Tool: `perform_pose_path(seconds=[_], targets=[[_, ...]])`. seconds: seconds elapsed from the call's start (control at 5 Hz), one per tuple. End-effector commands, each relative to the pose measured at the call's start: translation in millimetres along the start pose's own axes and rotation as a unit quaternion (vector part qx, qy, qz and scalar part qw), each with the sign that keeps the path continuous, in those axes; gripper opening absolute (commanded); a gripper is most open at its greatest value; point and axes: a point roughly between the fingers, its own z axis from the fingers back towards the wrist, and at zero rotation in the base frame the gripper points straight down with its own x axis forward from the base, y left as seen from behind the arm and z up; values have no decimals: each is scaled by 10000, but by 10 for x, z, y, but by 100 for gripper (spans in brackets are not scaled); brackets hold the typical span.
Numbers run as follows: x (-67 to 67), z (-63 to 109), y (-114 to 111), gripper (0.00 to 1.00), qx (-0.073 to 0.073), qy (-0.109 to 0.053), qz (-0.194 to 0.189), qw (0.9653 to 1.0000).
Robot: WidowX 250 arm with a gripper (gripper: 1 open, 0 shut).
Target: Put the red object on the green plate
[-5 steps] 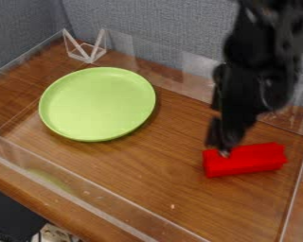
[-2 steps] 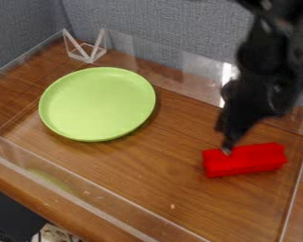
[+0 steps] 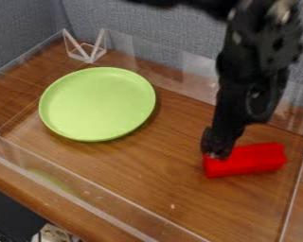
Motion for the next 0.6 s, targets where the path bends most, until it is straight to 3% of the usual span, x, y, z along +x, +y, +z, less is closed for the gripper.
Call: perform_pose_path(seconds=[0.0, 0.4], targets=[[-11, -208, 55, 100, 53, -138, 171, 9997], [121, -475, 248, 100, -247, -305, 45, 9992]])
